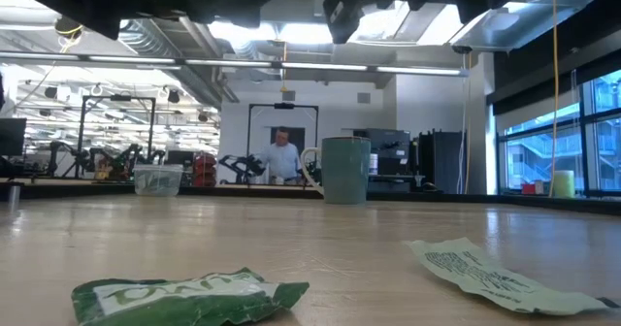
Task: Pick and place Stevia / Truvia into bins
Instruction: Put the stevia packet into the transparent bin
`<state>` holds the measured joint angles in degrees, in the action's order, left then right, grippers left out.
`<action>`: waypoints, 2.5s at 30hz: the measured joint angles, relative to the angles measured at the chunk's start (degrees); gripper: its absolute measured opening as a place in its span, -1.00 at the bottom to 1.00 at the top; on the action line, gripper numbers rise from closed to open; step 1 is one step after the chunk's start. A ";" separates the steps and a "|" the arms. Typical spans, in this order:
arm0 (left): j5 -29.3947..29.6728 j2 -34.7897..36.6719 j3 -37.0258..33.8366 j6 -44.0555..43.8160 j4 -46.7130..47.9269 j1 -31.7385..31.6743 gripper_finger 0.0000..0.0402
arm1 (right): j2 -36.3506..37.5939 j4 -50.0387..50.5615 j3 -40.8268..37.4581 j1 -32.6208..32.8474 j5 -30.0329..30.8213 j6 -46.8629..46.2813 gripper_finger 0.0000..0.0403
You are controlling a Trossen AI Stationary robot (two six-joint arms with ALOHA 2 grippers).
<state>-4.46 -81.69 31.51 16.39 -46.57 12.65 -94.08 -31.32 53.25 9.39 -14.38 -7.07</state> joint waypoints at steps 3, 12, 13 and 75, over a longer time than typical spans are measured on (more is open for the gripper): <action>-0.19 0.02 0.00 -0.84 0.10 0.00 -0.62 | 0.00 0.10 0.00 0.02 -0.04 0.04 -0.99; -0.58 0.02 0.00 -0.78 0.10 -0.02 -0.62 | 0.00 1.44 0.00 -0.03 0.09 -0.13 -0.99; -0.60 0.02 0.00 -0.78 0.02 -0.01 -0.62 | 0.00 1.73 0.00 -0.02 0.09 -0.13 -0.99; 26.36 3.08 0.00 -6.04 15.39 -0.15 -0.98 | 12.02 35.77 -0.04 -0.07 22.81 -0.16 -0.39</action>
<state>21.90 -78.61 31.51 10.35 -31.19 12.49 -82.06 4.45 53.21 9.32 8.43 -7.23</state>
